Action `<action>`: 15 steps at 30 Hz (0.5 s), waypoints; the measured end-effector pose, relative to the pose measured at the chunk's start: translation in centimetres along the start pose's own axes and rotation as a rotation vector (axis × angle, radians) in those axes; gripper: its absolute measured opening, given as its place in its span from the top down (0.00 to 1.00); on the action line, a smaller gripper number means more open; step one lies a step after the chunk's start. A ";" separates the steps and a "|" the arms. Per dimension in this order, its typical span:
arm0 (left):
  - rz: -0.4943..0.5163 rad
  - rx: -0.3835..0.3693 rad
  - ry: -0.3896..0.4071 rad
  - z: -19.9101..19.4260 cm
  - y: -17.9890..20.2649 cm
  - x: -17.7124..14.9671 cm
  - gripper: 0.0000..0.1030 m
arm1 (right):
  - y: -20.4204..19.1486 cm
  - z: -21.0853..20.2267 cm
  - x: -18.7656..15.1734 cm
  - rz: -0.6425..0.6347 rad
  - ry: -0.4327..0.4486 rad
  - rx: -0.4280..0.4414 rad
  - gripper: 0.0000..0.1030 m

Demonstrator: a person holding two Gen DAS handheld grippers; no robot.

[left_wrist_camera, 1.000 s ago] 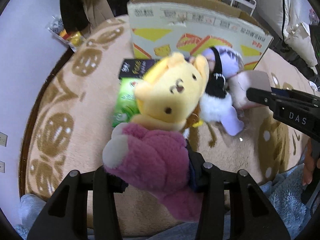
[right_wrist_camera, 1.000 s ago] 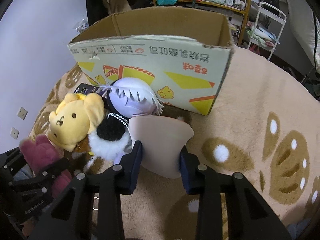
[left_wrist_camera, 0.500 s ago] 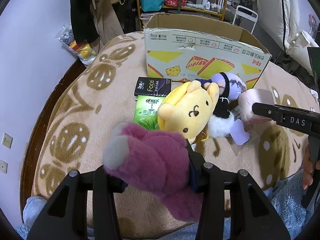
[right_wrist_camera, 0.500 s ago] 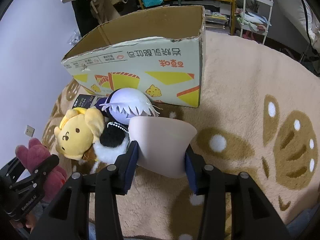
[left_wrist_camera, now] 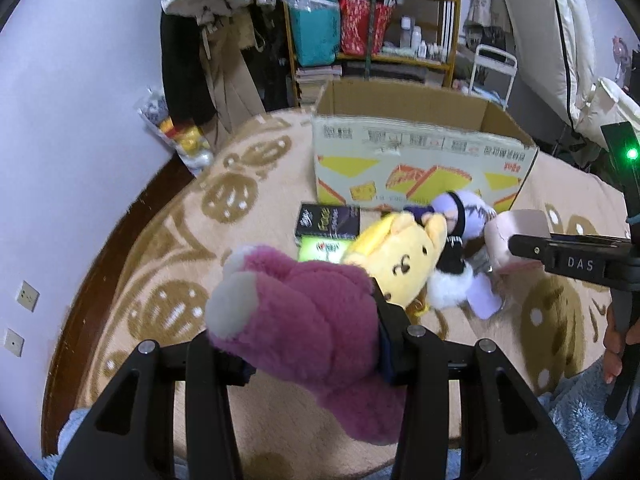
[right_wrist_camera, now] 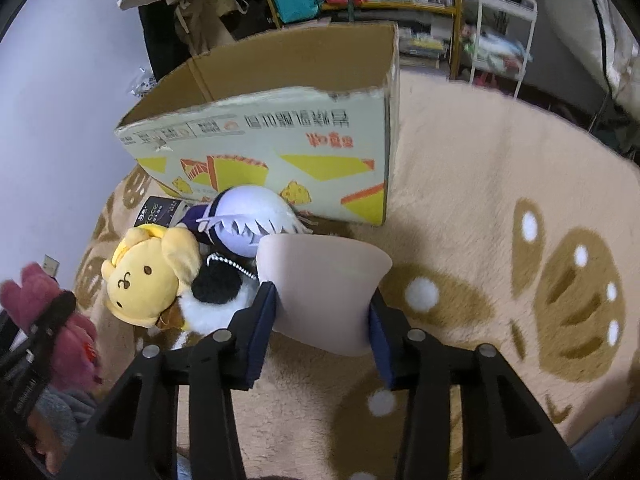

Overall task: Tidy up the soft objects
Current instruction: 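Lift the pink plush with the left tool while the right tool lifts the block toward the box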

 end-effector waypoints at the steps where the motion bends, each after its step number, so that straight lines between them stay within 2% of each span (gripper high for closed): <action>1: 0.004 0.004 0.022 -0.4 -0.1 0.2 0.57 | -0.2 -0.5 0.2 -0.015 0.020 -0.012 0.55; 7: 0.060 0.040 0.157 -2.3 0.1 1.6 0.57 | -0.3 -3.9 1.3 -0.003 0.141 0.020 0.55; 12: 0.090 0.014 0.260 -3.8 0.7 3.1 0.57 | -1.1 -6.7 2.4 -0.024 0.242 0.024 0.55; 15: 0.087 -0.002 0.277 -4.3 0.9 3.8 0.57 | -1.5 -7.7 2.9 -0.022 0.284 0.035 0.55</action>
Point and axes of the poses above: each gripper's, at about its wrist camera, not at the fingertips, and z roughly the way its jaws point, y to its right, x to its top, the point moved 2 cm from there along z, roughly the way its jaws point, and after that the axes turned 10 degrees about y, right-handed, at the moved point
